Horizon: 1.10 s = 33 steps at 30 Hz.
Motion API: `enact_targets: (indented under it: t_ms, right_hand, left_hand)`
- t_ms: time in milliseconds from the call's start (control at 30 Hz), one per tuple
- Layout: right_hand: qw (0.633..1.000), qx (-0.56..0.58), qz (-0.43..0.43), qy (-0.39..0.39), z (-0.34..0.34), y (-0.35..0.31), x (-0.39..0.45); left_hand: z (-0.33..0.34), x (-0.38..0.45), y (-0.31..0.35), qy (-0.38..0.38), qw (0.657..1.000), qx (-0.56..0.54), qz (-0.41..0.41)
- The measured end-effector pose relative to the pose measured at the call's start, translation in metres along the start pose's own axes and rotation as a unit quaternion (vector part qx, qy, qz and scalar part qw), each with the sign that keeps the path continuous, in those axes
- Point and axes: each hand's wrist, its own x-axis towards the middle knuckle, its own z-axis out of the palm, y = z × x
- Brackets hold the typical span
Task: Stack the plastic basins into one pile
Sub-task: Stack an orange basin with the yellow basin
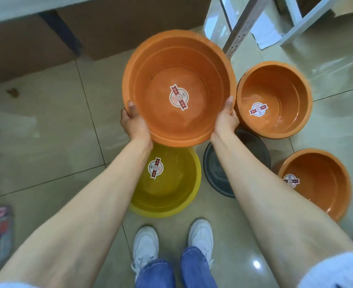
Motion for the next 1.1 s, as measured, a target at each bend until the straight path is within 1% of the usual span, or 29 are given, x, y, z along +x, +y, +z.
enact_targets:
  t_ms: [133, 233, 400, 500, 667, 900, 1000, 1100]
  right_hand:
    - [0.999, -0.012, 0.024, 0.019, -0.016, 0.021, -0.046]
    - [0.998, -0.018, 0.047, 0.025, -0.034, 0.046, -0.081]
    - [0.995, -0.051, 0.063, 0.06, -0.063, 0.095, -0.116]
    - [0.991, -0.071, 0.08, 0.079, -0.074, 0.12, -0.121]
    - [0.989, -0.086, 0.081, 0.086, -0.083, 0.151, -0.109]
    - [0.984, -0.134, 0.051, 0.102, -0.086, 0.18, -0.08]
    - [0.976, -0.175, 0.038, 0.127, -0.086, 0.188, -0.074]
    - [0.958, -0.231, 0.027, 0.165, -0.086, 0.189, -0.07]
  left_hand:
    - [-0.046, -0.029, 0.01, 0.035, 0.999, 0.01, 0.015]
    - [-0.086, -0.048, 0.003, 0.061, 0.997, 0.043, -0.002]
    - [-0.144, -0.071, -0.028, 0.113, 0.989, 0.085, -0.037]
    - [-0.165, -0.075, -0.051, 0.14, 0.983, 0.1, -0.057]
    - [-0.175, -0.064, -0.086, 0.155, 0.98, 0.109, -0.066]
    - [-0.175, -0.043, -0.124, 0.158, 0.974, 0.156, -0.046]
    - [-0.175, -0.037, -0.13, 0.165, 0.97, 0.176, -0.042]
    - [-0.171, -0.036, -0.123, 0.192, 0.96, 0.198, -0.052]
